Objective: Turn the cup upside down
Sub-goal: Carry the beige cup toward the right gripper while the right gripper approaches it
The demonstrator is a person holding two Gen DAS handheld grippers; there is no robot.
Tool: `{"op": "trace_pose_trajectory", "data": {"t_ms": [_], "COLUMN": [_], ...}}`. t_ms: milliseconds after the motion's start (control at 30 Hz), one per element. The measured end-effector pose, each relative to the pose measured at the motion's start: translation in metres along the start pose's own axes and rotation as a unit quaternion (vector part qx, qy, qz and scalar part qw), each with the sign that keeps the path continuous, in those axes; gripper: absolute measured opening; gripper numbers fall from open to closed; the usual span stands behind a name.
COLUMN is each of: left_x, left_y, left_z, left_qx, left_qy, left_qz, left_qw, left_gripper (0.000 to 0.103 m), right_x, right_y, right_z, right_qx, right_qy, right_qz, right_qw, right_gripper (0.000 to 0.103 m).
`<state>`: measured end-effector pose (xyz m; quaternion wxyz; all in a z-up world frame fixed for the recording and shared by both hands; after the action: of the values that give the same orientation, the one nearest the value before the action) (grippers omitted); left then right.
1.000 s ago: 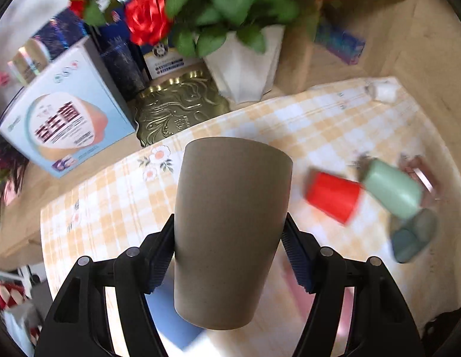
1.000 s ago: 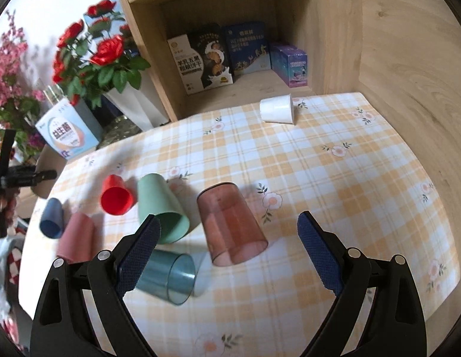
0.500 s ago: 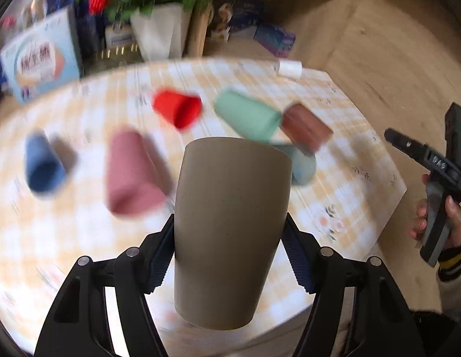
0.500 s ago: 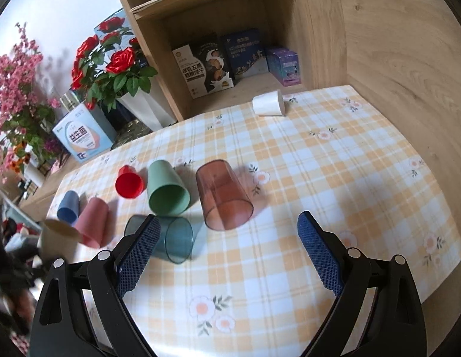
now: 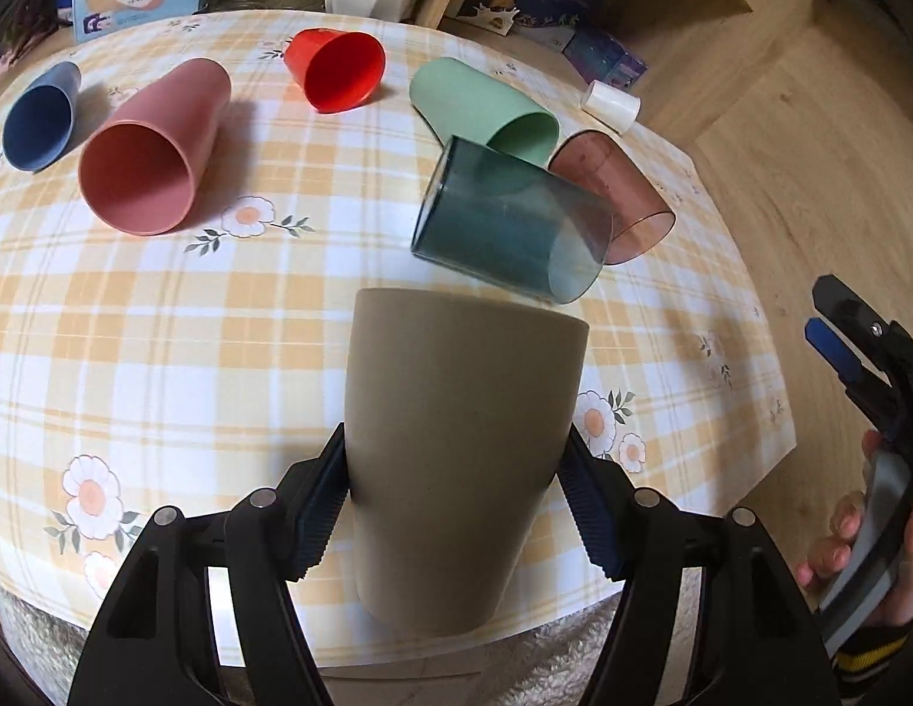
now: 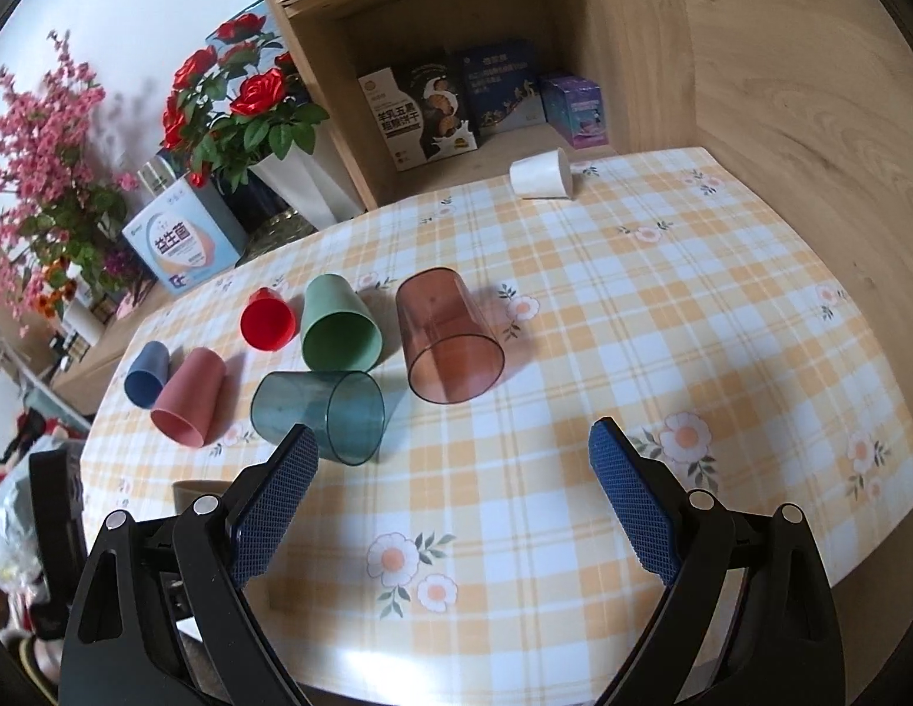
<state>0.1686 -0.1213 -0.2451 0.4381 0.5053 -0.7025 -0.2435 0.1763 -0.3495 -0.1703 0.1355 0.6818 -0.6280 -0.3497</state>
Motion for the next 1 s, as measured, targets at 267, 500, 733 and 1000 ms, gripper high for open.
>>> {"op": "trace_pose_trajectory", "data": {"t_ms": [267, 500, 733, 1000], "left_x": [-0.004, -0.010, -0.007, -0.025], "left_y": [-0.007, -0.007, 0.010, 0.063], "left_z": [0.001, 0.001, -0.006, -0.020], "left_qx": [0.003, 0.005, 0.027, 0.097], "left_qy": [0.010, 0.004, -0.020, -0.045], "left_qz": [-0.002, -0.001, 0.016, -0.003], "left_qw": [0.9999, 1.0000, 0.9993, 0.9943], "left_gripper": [0.066, 0.066, 0.073, 0.082], "right_x": [0.004, -0.002, -0.016, -0.051], "right_y": [0.001, 0.002, 0.010, 0.014], "right_z": [0.010, 0.017, 0.022, 0.043], "right_qx": [-0.008, -0.010, 0.001, 0.006], "right_qy": [-0.002, 0.002, 0.011, 0.043], "right_qz": [0.008, 0.016, 0.022, 0.017], "right_qw": [1.000, 1.000, 1.000, 0.999], "right_gripper": [0.090, 0.090, 0.090, 0.090]}}
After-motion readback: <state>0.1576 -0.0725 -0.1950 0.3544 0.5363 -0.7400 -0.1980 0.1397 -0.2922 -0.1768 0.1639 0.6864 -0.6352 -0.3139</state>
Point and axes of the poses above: each gripper's, at about its wrist camera, not at the fingertips, and y roughly against the way its jaws point, x to its right, z to its underside, the point moved 5 cm from there along -y, roughly the way its jaws point, and after that the axes turned 8 degrees about x, right-handed, at the moved point
